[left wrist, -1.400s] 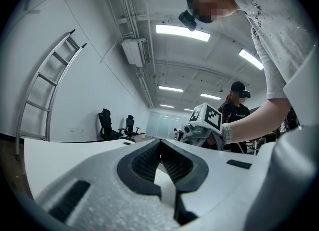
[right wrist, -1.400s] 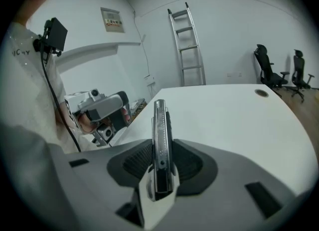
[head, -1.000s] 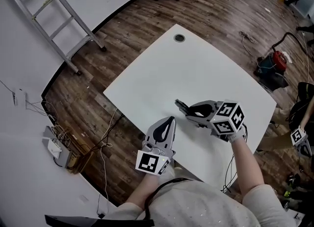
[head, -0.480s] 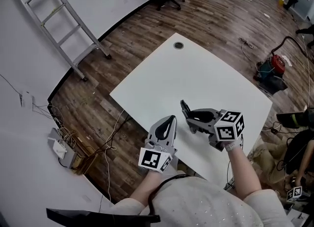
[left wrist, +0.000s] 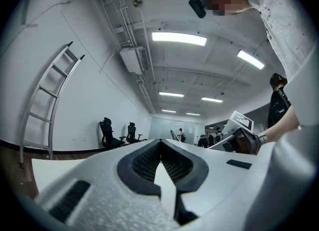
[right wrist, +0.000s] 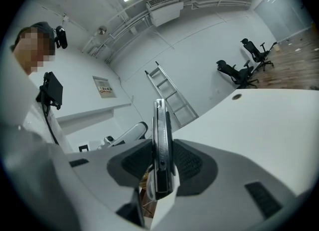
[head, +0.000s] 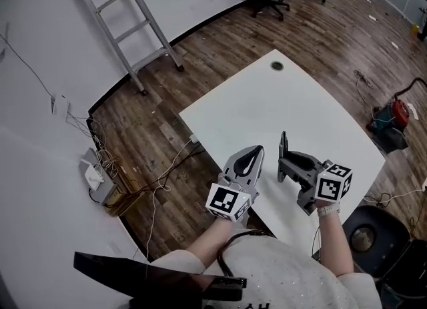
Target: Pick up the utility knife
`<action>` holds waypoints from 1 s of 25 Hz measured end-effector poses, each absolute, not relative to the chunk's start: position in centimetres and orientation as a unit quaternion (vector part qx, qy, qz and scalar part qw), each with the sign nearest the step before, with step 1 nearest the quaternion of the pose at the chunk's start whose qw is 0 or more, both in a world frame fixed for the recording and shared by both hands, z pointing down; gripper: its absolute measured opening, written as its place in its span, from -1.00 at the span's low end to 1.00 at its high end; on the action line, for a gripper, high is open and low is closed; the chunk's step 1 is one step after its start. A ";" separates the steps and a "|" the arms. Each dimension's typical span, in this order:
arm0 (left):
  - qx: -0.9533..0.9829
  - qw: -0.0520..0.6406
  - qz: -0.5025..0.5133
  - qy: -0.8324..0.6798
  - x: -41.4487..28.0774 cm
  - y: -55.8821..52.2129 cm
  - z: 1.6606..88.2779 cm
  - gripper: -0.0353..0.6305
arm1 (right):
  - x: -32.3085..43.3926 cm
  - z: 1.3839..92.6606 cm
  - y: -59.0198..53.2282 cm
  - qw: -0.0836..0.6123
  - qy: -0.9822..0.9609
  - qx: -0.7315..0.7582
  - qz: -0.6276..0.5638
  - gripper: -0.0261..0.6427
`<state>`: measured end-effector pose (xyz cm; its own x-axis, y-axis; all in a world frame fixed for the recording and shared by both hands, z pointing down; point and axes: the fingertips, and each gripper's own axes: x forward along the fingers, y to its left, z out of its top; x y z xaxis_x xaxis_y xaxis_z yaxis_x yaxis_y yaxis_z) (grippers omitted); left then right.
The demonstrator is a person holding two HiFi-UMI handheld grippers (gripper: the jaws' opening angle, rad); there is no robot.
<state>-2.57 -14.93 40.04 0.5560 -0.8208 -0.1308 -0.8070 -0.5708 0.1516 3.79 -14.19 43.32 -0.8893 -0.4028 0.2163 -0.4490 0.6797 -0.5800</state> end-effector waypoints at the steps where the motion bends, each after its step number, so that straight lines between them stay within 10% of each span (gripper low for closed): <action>1: 0.881 0.035 -0.094 -0.463 -2.6 -15.0 39.9 -0.88 | 3.9 43.3 -14.2 0.035 -0.916 0.233 0.324 -0.52; 25: 0.891 0.026 -0.094 -0.443 -0.9 -14.2 39.4 -0.88 | 5.6 43.4 -14.3 0.018 -0.909 0.276 0.313 -0.52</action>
<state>-0.91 -14.22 39.43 0.5904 -0.7942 -0.1438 -0.7843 -0.6066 0.1300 5.58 -14.25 43.41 -0.8474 -0.4895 0.2058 -0.5124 0.6521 -0.5588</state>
